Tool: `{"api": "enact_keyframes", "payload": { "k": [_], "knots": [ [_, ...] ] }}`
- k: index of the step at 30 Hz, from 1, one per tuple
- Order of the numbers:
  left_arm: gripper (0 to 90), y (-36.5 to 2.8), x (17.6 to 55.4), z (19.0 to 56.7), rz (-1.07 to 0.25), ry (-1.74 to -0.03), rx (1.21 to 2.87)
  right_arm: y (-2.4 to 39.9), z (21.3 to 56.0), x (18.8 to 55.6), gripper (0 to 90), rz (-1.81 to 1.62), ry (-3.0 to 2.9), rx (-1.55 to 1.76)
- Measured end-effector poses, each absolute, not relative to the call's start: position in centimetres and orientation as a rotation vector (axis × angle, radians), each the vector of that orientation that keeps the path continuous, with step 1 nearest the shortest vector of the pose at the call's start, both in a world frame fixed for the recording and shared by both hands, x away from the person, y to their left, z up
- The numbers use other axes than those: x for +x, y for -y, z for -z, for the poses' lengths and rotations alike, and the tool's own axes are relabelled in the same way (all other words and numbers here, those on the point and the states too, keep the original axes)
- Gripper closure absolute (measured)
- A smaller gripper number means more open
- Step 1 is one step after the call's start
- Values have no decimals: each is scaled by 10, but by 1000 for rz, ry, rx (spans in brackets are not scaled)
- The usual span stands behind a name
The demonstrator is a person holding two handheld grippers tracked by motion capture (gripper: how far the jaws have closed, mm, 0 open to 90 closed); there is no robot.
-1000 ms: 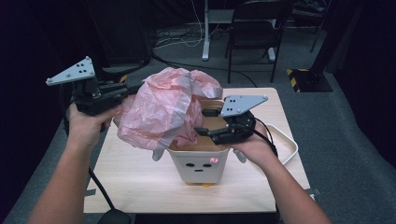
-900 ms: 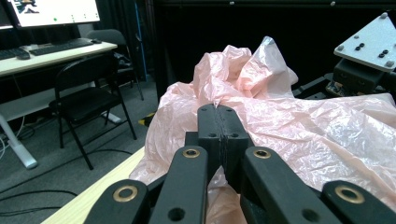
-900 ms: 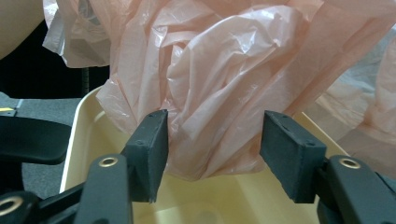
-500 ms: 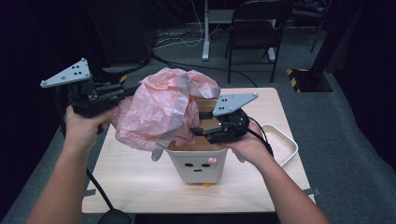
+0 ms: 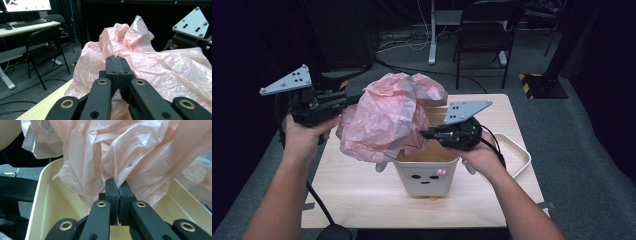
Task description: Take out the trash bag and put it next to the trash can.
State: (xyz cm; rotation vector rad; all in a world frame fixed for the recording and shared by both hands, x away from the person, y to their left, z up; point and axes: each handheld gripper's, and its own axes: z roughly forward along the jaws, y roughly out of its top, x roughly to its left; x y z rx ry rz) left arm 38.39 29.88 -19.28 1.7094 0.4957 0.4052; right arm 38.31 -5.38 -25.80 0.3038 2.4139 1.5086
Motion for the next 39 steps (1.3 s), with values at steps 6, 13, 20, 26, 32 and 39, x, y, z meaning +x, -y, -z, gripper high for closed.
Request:
{"api": "enact_keyframes", "payload": {
  "k": [6,13,20,26,32,39],
  "knots": [
    [899,-297,384,193,-402,-493,1711,58,253,381,892,-1552,-2361,305],
    [899,-290,384,191,-392,-474,1715,61,245,378,893,-1586,-2303,301],
    [899,-282,385,189,-388,-457,1723,62,237,376,894,-1598,-2272,285],
    [899,-277,385,186,-388,-447,1725,63,232,374,895,-1607,-2251,281],
    [899,-274,384,185,-388,-441,1727,64,227,373,895,-1617,-2224,273],
    [899,-274,383,181,-396,-436,1721,64,221,376,895,-1632,-2207,282]
  ]
}}
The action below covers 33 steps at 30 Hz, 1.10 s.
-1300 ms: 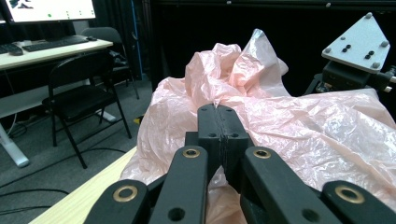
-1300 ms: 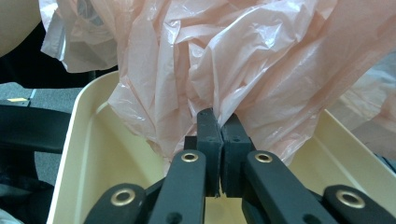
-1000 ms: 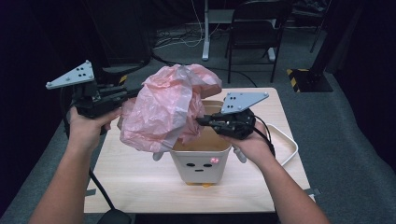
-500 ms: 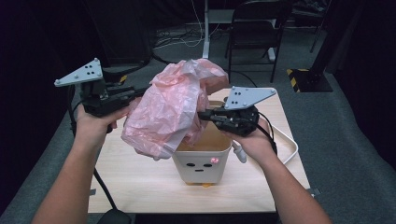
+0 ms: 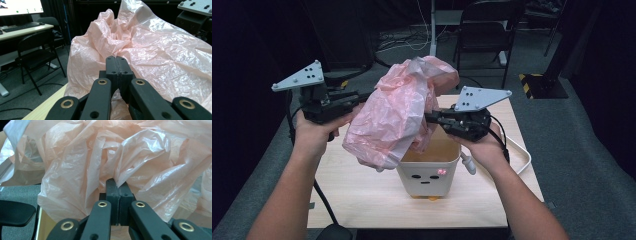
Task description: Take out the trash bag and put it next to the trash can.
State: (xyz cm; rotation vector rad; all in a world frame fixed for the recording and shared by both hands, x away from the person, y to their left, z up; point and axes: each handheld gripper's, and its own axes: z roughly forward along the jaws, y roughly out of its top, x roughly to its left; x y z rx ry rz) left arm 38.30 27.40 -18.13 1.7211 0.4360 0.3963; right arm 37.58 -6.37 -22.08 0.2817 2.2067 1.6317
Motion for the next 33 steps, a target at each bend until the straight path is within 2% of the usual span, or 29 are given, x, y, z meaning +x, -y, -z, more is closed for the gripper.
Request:
{"api": "enact_keyframes", "payload": {
  "k": [33],
  "knots": [
    [899,-307,358,156,-499,-448,1675,34,194,376,895,-1724,-2175,185]
  ]
}}
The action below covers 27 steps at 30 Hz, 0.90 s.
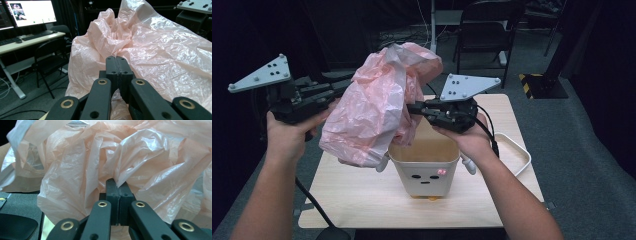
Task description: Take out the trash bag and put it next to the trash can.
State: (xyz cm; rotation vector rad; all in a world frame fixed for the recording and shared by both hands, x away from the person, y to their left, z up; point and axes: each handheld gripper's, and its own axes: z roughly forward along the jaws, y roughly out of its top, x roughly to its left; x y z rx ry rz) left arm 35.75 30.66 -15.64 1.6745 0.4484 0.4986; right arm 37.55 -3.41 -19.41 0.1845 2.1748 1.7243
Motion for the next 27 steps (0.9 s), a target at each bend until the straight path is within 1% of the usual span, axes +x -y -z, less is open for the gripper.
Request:
{"api": "enact_keyframes", "payload": {
  "k": [16,27],
  "knots": [
    [899,-325,342,147,-549,-461,1645,10,182,373,895,-1735,-2173,115],
    [899,-340,342,154,-552,-499,1639,-6,185,379,894,-1725,-2203,109]
  ]
}}
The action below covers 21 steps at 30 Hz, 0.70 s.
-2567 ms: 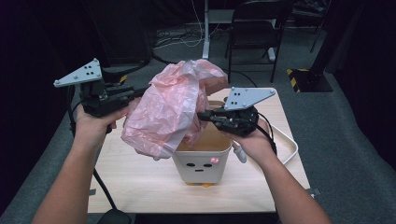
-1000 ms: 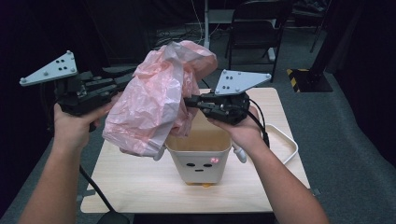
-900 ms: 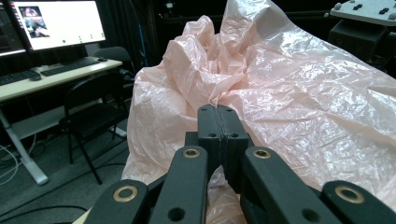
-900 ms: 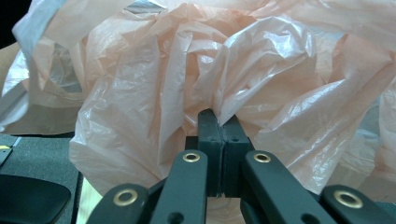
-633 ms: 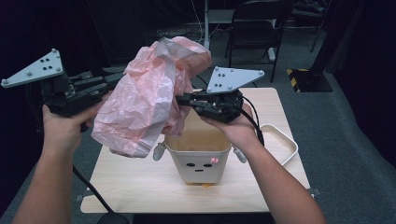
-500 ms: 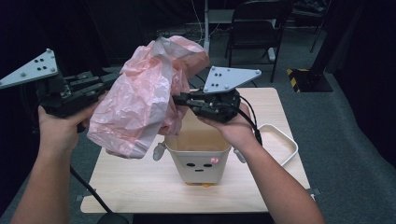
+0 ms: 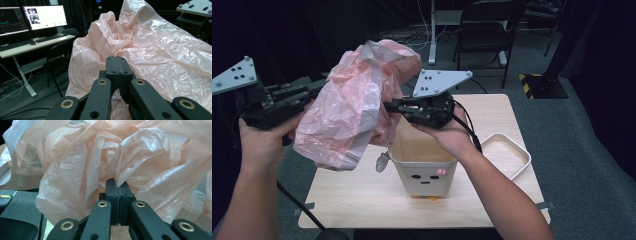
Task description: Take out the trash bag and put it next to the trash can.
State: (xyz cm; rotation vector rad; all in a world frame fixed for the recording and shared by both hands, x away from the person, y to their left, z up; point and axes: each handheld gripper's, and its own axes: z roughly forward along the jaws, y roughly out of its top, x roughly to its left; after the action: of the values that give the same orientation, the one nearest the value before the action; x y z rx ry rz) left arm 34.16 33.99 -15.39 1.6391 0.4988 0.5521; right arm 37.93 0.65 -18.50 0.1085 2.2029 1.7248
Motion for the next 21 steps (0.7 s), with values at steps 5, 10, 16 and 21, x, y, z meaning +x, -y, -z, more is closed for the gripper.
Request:
{"api": "enact_keyframes", "payload": {
  "k": [5,10,16,21],
  "knots": [
    [899,-344,345,158,-551,-515,1638,-12,188,383,894,-1711,-2225,117],
    [898,-347,348,162,-547,-530,1636,-17,193,386,894,-1700,-2246,127],
    [898,-350,352,167,-541,-546,1639,-20,198,390,893,-1685,-2268,138],
    [898,-352,355,169,-538,-555,1637,-23,200,393,894,-1679,-2286,145]
  ]
}}
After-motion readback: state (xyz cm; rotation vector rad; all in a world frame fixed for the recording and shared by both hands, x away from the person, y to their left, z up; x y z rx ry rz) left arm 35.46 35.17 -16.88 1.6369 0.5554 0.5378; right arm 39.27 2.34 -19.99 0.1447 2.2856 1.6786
